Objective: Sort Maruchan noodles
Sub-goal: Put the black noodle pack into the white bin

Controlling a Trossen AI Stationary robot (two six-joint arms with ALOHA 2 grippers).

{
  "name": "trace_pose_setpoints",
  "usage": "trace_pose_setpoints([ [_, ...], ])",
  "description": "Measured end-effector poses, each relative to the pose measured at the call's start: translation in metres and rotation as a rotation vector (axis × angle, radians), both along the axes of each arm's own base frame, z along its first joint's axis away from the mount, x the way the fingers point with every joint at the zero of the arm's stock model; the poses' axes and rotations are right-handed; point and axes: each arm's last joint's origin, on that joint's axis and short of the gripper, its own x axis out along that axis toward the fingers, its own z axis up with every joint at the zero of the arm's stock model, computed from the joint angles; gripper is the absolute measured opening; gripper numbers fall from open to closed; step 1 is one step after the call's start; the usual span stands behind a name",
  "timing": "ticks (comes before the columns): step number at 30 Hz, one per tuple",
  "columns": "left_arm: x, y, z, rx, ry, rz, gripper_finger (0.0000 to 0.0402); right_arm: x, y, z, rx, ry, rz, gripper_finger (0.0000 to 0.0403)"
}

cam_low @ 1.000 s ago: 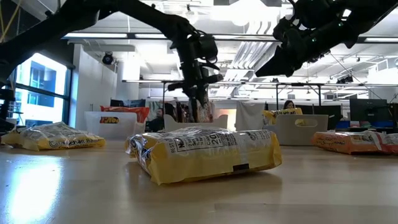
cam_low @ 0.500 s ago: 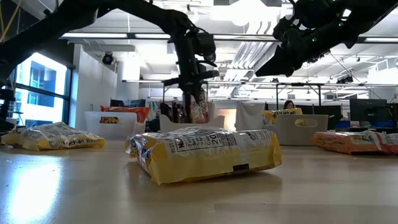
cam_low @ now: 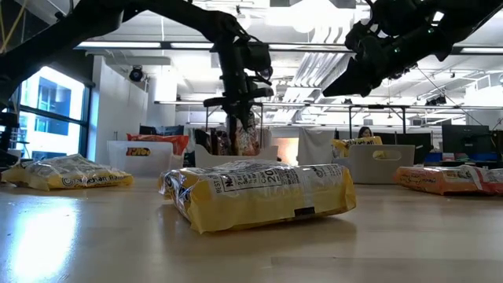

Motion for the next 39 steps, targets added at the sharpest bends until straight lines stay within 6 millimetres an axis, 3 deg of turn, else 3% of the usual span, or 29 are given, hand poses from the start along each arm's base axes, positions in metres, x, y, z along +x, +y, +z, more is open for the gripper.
trace_pose_setpoints([
  [33,-0.002,-0.018,0.007,-0.021,0.049,0.010,0.0019,0.000,0.000,0.000,-0.002,-0.003,0.000,0.0000],
  [39,0.002,-0.016,-0.007,0.019,0.070,-0.006,0.0019,0.000,0.000,0.000,0.001,0.003,-0.001,0.0000],
])
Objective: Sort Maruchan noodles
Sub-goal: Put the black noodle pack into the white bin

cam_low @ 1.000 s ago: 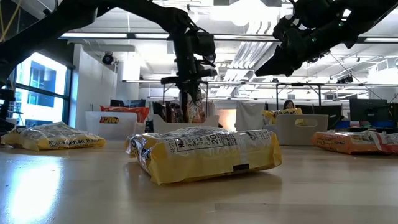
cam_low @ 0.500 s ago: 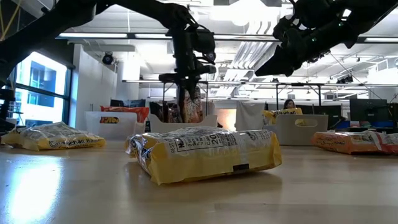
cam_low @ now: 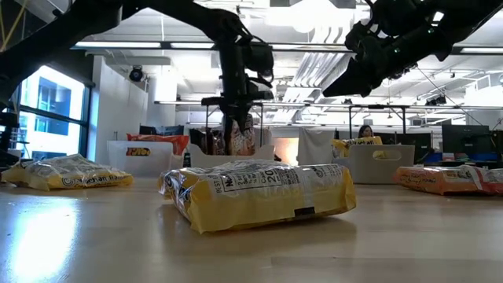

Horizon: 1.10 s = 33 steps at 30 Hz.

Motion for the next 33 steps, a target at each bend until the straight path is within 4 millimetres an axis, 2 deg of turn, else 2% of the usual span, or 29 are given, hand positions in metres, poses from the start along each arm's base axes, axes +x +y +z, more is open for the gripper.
trace_pose_setpoints([
  [8,0.000,0.000,-0.011,-0.006,0.014,0.017,0.0019,0.000,0.000,0.000,-0.006,0.001,0.003,0.0000],
  [14,-0.005,0.004,-0.027,-0.031,0.027,0.060,0.0019,0.000,0.000,0.000,-0.007,0.002,0.003,0.0000],
  [19,-0.002,0.007,-0.027,0.023,0.012,0.065,0.0022,0.000,0.000,0.000,-0.007,0.002,0.003,0.0000],
  [23,0.000,0.005,-0.027,0.052,0.024,0.031,0.0044,0.000,0.000,0.000,-0.007,0.002,0.003,0.0000],
  [28,0.003,0.002,-0.027,0.067,0.025,0.003,0.0090,0.000,0.000,0.000,-0.006,0.003,0.003,0.0000],
  [33,0.001,0.000,-0.017,0.080,0.017,-0.022,0.0131,0.000,0.000,-0.001,-0.004,0.009,0.003,0.0000],
])
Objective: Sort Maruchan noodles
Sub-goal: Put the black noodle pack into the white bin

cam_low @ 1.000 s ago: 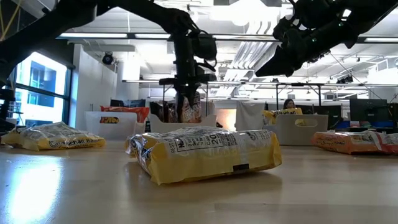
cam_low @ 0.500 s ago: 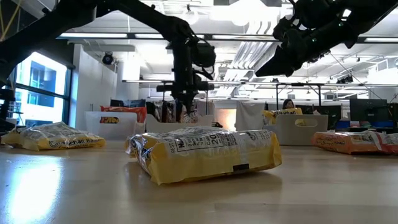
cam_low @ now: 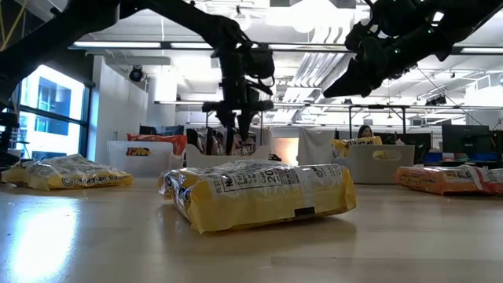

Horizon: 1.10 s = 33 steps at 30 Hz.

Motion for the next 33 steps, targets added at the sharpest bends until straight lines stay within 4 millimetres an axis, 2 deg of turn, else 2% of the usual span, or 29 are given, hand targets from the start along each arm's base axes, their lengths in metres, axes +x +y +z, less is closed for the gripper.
trace_pose_setpoints([
  [5,-0.008,0.002,0.015,0.043,-0.006,0.023,0.0146,0.000,0.000,0.000,0.000,0.000,0.000,0.0000],
  [12,-0.010,0.002,0.011,0.033,0.040,-0.002,0.0135,0.000,0.000,0.000,0.001,0.002,0.000,0.0000],
  [20,-0.006,0.006,0.012,0.023,-0.016,-0.049,0.0140,0.000,0.000,0.000,0.001,0.003,0.000,0.0000],
  [24,-0.007,0.008,0.011,0.004,-0.028,-0.044,0.0111,0.000,0.000,0.000,0.001,0.003,0.000,0.0000],
  [31,-0.008,0.009,0.012,0.010,-0.026,-0.030,0.0013,0.000,0.000,0.000,0.001,0.003,0.000,0.0000],
  [33,-0.008,0.008,0.011,0.009,-0.024,-0.028,0.0005,0.000,0.000,0.000,0.001,0.003,0.000,0.0000],
])
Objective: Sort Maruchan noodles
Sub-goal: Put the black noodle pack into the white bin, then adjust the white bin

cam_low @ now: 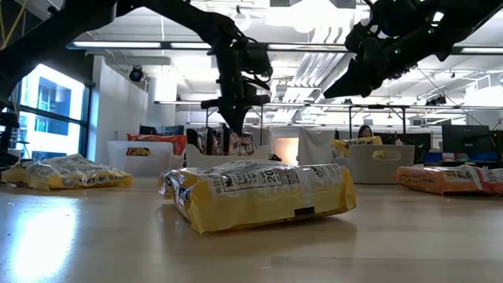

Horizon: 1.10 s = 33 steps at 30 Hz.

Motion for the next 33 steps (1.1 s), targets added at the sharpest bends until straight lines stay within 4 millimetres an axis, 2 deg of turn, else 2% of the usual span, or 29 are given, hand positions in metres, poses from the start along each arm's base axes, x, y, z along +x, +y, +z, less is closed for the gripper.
trace_pose_setpoints([
  [10,-0.011,-0.005,-0.002,0.007,0.119,0.124,0.0001,0.000,0.000,0.000,0.000,0.000,0.000,0.0000],
  [17,-0.011,-0.006,-0.002,0.076,0.160,0.125,0.0006,0.000,0.000,0.000,0.000,0.000,0.000,0.0000],
  [26,-0.009,-0.010,0.002,0.106,0.194,0.044,0.0075,0.000,0.000,0.000,0.000,0.000,0.000,0.0000],
  [33,-0.015,-0.018,0.032,0.154,0.127,0.015,0.0111,0.000,0.000,0.000,-0.003,0.001,0.001,0.0000],
])
